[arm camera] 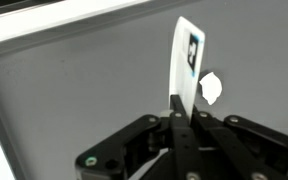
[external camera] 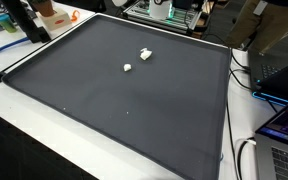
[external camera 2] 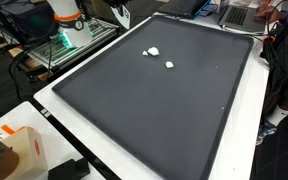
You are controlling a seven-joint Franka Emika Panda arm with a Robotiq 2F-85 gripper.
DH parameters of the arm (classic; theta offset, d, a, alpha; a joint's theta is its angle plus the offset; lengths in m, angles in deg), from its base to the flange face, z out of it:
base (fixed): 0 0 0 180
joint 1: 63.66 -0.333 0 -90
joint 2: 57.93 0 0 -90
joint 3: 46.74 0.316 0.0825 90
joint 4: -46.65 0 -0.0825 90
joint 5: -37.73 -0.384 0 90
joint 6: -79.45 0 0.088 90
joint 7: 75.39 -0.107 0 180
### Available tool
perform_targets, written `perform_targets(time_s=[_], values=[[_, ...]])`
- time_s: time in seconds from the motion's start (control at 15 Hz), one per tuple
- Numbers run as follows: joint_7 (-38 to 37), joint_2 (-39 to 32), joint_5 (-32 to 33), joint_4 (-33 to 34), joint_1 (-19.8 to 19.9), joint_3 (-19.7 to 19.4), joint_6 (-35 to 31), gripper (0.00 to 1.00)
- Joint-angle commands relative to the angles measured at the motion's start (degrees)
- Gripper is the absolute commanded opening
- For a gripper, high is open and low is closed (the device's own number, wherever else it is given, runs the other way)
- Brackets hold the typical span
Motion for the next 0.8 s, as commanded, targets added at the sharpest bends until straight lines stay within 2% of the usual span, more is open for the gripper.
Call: perform_targets(time_s=[0.0, 0.33, 0.53, 0.73], values=[[-3.45, 5.69, -1.40, -6.71, -1.52, 2.19, -9.48, 0.01], [-11.58, 12.94, 0.70, -19.21, -4.31, 8.39, -30.05, 0.01], [-17.01, 11.73, 2.33, -23.42, -4.18, 11.53, -42.16, 0.01], [-21.23, 8.08, 4.61, -24.78, -2.30, 12.52, -51.37, 0.01]])
